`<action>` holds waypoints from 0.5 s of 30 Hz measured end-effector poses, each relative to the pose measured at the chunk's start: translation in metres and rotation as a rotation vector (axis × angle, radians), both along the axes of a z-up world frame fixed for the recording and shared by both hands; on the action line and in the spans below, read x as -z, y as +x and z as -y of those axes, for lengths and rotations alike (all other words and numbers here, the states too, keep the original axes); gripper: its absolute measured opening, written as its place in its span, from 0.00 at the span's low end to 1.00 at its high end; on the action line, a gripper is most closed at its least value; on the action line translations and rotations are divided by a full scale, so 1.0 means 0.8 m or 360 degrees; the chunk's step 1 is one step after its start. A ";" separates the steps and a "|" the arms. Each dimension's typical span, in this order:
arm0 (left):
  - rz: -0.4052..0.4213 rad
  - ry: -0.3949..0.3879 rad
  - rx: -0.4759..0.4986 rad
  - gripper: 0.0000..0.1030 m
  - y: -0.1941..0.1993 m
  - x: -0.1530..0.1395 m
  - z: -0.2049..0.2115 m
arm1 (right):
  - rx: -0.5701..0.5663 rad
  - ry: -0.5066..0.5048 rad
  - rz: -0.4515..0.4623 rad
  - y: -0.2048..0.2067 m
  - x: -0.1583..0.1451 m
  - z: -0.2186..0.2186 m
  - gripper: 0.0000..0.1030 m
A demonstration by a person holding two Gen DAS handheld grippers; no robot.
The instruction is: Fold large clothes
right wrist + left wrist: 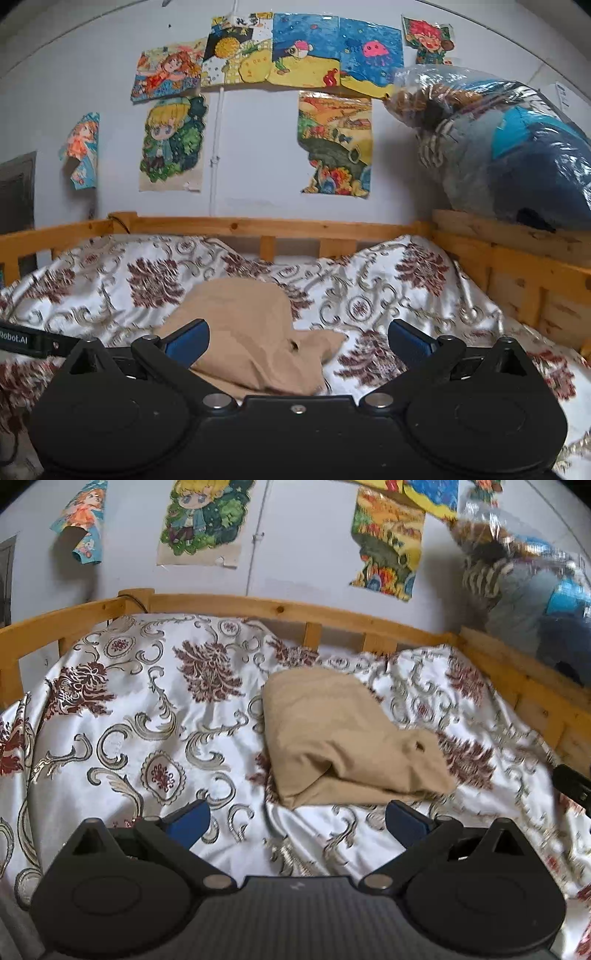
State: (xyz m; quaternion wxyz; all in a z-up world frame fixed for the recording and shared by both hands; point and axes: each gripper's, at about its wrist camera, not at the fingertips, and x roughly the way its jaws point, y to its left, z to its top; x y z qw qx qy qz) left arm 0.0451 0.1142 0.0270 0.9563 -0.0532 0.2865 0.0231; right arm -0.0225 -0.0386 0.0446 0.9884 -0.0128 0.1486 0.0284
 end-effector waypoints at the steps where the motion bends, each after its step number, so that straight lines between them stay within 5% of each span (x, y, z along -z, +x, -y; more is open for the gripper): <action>1: -0.0008 0.0014 -0.0001 0.99 0.001 0.003 0.000 | 0.0008 -0.0003 -0.0018 -0.003 0.007 -0.001 0.99; 15: -0.0101 0.0110 -0.0002 0.99 0.013 0.024 -0.003 | 0.0052 0.0032 -0.0222 0.009 0.044 -0.004 0.99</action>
